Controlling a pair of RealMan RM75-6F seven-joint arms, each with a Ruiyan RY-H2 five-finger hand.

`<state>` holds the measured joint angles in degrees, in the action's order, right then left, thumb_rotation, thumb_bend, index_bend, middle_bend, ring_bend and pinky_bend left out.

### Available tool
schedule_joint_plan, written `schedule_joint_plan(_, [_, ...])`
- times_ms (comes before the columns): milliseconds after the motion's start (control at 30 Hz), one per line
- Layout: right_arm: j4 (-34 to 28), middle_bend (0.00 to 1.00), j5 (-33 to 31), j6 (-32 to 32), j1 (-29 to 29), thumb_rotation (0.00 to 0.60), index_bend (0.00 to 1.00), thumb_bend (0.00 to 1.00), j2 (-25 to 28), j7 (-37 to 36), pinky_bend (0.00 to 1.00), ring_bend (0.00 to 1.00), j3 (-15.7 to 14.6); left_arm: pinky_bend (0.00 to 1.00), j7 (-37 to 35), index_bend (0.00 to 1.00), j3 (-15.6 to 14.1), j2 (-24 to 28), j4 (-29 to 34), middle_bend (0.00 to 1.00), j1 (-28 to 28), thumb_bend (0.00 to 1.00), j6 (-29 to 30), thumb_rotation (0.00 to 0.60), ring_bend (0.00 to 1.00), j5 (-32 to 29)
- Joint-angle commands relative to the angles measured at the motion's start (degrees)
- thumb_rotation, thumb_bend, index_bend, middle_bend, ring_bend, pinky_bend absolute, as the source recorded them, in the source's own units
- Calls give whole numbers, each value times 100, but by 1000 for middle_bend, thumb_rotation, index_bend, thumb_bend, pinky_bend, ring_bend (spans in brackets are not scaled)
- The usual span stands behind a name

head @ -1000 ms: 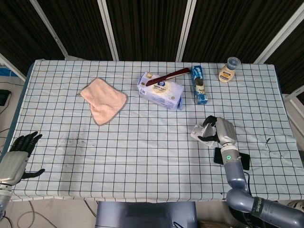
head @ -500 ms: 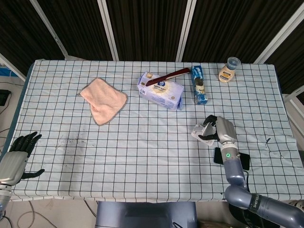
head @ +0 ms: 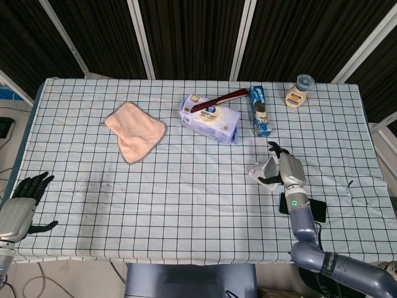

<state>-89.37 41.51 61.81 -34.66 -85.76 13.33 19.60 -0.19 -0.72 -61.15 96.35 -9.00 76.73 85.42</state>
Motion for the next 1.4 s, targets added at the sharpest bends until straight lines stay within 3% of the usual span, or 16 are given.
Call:
schedule_joint_plan(33, [-27, 29, 17, 17, 1, 600, 0, 49, 5, -8, 194, 33, 0, 0, -2, 0, 0, 0, 0, 0, 1, 56, 4, 600, 0, 2])
schedule_joint_plan(233, [-252, 0, 97, 242, 129, 600, 0, 35, 172, 53, 176, 0, -64, 0, -13, 0, 1, 5, -7, 0, 5, 57, 15, 600, 0, 6])
schedule_joint_plan(500, [-1245, 0, 1393, 1045, 1233, 600, 0, 35, 1474, -382, 177, 0, -840, 0, -11, 0, -2, 11, -46, 0, 19, 56, 52, 600, 0, 32])
schedule_joint_plan(900, [-1232, 20, 3274, 2300, 2479, 600, 1, 69, 2252, -722, 195, 23, -1944, 0, 366, 0, 19, -84, -142, 0, 62, 59, 212, 600, 0, 76])
schedule_joint_plan(967, [-821, 182, 3752, 2941, 2737, 600, 117, 136, 2147, -867, 345, 165, -1944, 120, 797, 113, 234, -298, -317, 69, 181, 93, 763, 600, 65, 90])
schedule_joint_plan(1000, [-690, 323, 3854, 3116, 2785, 600, 258, 178, 2059, -947, 463, 290, -1884, 294, 943, 265, 316, -435, -447, 227, 219, 138, 1012, 600, 212, 160])
schedule_joint_plan(1033, [-575, 513, 3930, 3233, 2817, 600, 482, 232, 1980, -984, 615, 461, -1840, 441, 1020, 390, 356, -552, -564, 367, 247, 176, 1172, 600, 351, 219])
schedule_joint_plan(1067, [-464, 625, 4005, 3340, 2838, 600, 626, 266, 1911, -974, 698, 568, -1797, 643, 1049, 552, 378, -638, -656, 581, 272, 231, 1283, 600, 573, 258])
schedule_joint_plan(1100, [-391, 761, 4059, 3401, 2849, 600, 801, 311, 1867, -954, 800, 707, -1776, 779, 1053, 646, 381, -677, -699, 718, 286, 273, 1322, 600, 733, 269])
schedule_joint_plan(1133, [-289, 839, 4149, 3492, 2863, 600, 898, 339, 1802, -921, 862, 789, -1750, 829, 1051, 680, 383, -715, -738, 764, 301, 289, 1360, 600, 794, 280])
schedule_joint_plan(1200, [-157, 875, 4293, 3591, 2880, 600, 956, 353, 1721, -856, 899, 830, -1736, 867, 1089, 706, 385, -742, -797, 797, 312, 303, 1415, 600, 844, 325])
schedule_joint_plan(1267, [-22, 873, 4460, 3694, 2896, 600, 969, 352, 1647, -753, 891, 823, -1715, 828, 1131, 708, 390, -784, -906, 791, 313, 300, 1513, 600, 816, 438])
schedule_joint_plan(1300, [22, 834, 4586, 3655, 2892, 600, 956, 335, 1653, -755, 824, 762, -1785, 764, 996, 683, 324, -778, -889, 759, 318, 285, 1461, 600, 755, 478])
schedule_joint_plan(1333, [34, 703, 4617, 3521, 2892, 600, 838, 288, 1708, -742, 654, 612, -1871, 606, 945, 583, 249, -712, -880, 631, 313, 238, 1347, 600, 588, 490])
schedule_joint_plan(1367, [6, 561, 4597, 3382, 2887, 600, 684, 240, 1777, -688, 517, 468, -1924, 391, 968, 393, 199, -636, -863, 405, 299, 163, 1230, 600, 352, 472])
schedule_joint_plan(1400, [-29, 352, 4544, 3279, 2888, 600, 443, 170, 1825, -612, 352, 277, -1951, 217, 1032, 225, 166, -579, -841, 219, 290, 94, 1119, 600, 177, 423])
